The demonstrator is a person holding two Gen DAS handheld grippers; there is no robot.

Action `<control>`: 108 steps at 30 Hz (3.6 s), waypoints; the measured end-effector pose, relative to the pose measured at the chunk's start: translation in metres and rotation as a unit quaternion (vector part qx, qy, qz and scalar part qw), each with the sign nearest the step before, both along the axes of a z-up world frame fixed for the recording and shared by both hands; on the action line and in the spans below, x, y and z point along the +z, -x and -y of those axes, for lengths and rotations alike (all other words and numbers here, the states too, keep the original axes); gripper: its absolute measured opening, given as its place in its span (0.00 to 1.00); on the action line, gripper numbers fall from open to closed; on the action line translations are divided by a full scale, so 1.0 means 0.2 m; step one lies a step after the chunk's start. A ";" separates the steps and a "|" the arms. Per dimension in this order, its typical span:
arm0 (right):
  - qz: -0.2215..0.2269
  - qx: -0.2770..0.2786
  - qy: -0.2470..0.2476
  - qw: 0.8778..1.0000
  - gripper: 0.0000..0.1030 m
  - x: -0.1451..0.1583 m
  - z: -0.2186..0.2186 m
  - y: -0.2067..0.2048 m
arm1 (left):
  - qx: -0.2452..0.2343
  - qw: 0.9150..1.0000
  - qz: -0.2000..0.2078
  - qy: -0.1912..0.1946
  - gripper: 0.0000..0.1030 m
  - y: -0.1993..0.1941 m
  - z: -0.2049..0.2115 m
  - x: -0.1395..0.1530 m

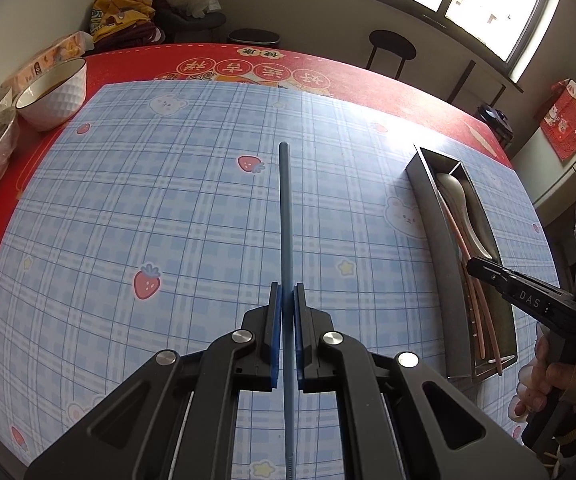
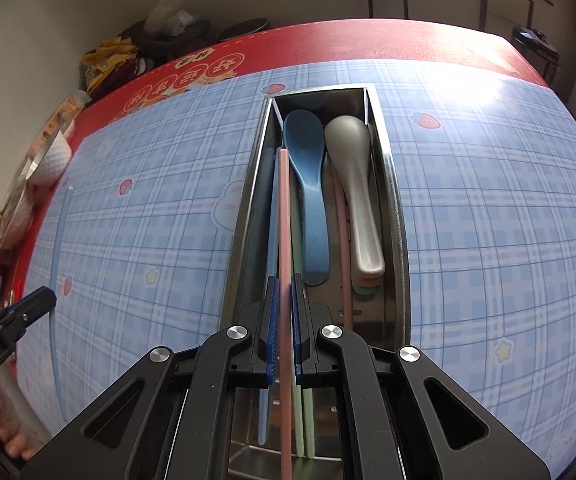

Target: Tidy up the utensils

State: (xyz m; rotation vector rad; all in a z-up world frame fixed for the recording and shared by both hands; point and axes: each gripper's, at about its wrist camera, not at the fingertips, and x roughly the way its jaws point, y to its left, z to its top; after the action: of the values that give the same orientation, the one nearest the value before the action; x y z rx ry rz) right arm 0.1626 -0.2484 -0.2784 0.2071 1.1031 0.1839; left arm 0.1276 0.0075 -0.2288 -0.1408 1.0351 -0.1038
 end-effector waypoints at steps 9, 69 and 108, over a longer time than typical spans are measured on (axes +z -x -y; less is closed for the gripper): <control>-0.016 -0.006 -0.011 1.000 0.06 -0.05 0.00 -0.10 | 0.026 1.000 0.002 -0.005 0.05 0.06 -0.03 0.02; 0.023 -0.068 -0.049 0.996 0.80 0.13 0.68 0.16 | -0.048 0.993 -0.086 0.058 0.05 -0.30 0.90 -0.07; 0.051 -0.066 -0.044 0.996 0.80 0.36 0.48 0.20 | -0.090 0.995 0.043 -0.013 0.90 -0.17 0.68 0.35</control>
State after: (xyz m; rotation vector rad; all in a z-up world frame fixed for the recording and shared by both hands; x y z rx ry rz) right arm 0.1231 -0.3445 -0.2070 0.3445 0.9773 0.1244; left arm 0.1623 -0.1292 -0.1581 -0.0182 0.9620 -0.2569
